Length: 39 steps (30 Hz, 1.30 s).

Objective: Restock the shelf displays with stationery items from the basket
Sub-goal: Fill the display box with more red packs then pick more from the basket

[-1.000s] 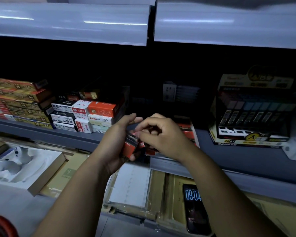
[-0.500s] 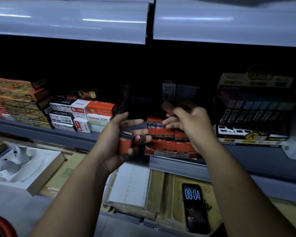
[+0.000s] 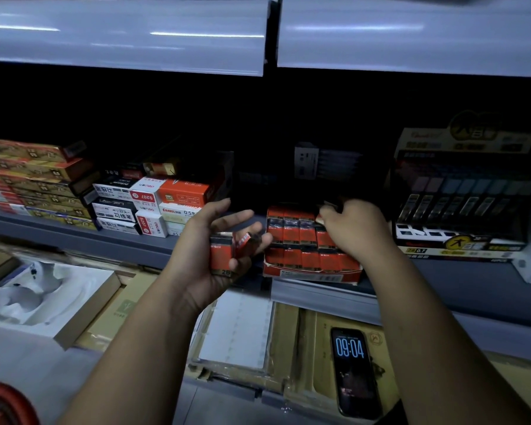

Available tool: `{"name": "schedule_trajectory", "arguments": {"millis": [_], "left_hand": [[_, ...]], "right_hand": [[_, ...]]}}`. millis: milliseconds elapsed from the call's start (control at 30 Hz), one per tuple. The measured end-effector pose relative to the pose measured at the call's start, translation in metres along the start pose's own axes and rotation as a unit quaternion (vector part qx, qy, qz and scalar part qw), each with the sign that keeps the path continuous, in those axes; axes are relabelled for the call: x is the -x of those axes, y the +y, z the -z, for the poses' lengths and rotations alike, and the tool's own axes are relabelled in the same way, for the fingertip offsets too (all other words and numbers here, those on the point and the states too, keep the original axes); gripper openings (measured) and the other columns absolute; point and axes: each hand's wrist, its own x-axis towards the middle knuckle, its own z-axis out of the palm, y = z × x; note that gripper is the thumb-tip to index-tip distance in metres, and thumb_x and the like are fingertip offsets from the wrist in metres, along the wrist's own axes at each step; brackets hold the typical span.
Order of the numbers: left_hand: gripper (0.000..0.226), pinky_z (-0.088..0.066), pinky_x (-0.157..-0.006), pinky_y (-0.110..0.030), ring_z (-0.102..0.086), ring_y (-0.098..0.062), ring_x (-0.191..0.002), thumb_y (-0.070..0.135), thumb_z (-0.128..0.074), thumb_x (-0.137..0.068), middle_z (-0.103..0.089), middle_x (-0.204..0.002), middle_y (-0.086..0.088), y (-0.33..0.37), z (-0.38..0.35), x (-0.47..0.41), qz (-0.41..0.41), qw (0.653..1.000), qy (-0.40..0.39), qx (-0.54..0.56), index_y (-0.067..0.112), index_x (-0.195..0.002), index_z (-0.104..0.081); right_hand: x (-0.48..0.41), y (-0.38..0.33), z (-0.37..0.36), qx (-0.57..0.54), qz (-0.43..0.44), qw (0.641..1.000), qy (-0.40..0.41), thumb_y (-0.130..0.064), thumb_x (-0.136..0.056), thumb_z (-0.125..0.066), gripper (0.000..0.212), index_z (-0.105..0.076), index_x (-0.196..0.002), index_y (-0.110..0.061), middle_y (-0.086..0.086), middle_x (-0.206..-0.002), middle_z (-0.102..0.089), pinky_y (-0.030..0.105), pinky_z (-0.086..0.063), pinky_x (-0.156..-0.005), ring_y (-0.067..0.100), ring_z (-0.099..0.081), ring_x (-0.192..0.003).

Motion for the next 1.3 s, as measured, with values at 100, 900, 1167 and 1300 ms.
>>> {"name": "schedule_trajectory", "arguments": {"millis": [100, 900, 1167, 1300], "left_hand": [[0.042, -0.036, -0.032, -0.015, -0.075, -0.029, -0.077, 0.039, -0.058, -0.097, -0.074, -0.091, -0.013, 0.0, 0.0, 0.002, -0.006, 1.0, -0.001, -0.007, 0.006, -0.123, -0.067], [0.039, -0.035, -0.032, -0.015, -0.075, -0.028, -0.073, 0.035, -0.058, -0.097, -0.074, -0.091, -0.014, -0.006, -0.005, -0.005, -0.014, 1.0, -0.002, -0.022, 0.006, -0.122, -0.065], [0.041, -0.037, -0.031, -0.017, -0.057, -0.018, -0.05, 0.036, -0.057, -0.097, -0.067, -0.094, -0.022, -0.006, -0.005, -0.011, -0.015, 0.999, -0.004, -0.033, 0.003, -0.12, -0.065], [0.035, -0.035, -0.031, -0.014, -0.076, -0.029, -0.072, 0.035, -0.052, -0.099, -0.075, -0.098, -0.021, -0.005, -0.005, -0.008, 0.012, 0.999, -0.034, -0.021, 0.003, -0.106, -0.067]], "right_hand": [[-0.002, 0.003, -0.003, 0.0, -0.004, 1.0, 0.007, -0.034, -0.1, -0.053, 0.039, -0.05, -0.068, -0.013, 0.005, -0.069, -0.052, 0.028, -0.033, -0.054, 0.022, -0.051, -0.064], [0.023, -0.014, -0.016, -0.178, 0.211, 0.96, 0.046, -0.026, -0.094, -0.068, 0.009, -0.075, -0.092, -0.02, -0.013, -0.079, -0.06, 0.011, -0.036, -0.059, -0.001, -0.054, -0.063], [0.04, -0.026, -0.017, -0.257, 0.258, 0.913, -0.186, -0.01, -0.089, -0.074, 0.006, -0.075, -0.095, -0.008, -0.003, -0.102, -0.05, 0.01, -0.043, -0.065, -0.005, -0.053, -0.066], [0.033, -0.024, -0.02, -0.282, 0.226, 0.923, -0.131, -0.017, -0.092, -0.072, 0.005, -0.072, -0.092, -0.013, -0.005, -0.096, -0.062, 0.022, -0.047, -0.069, 0.003, -0.059, -0.07]]}}
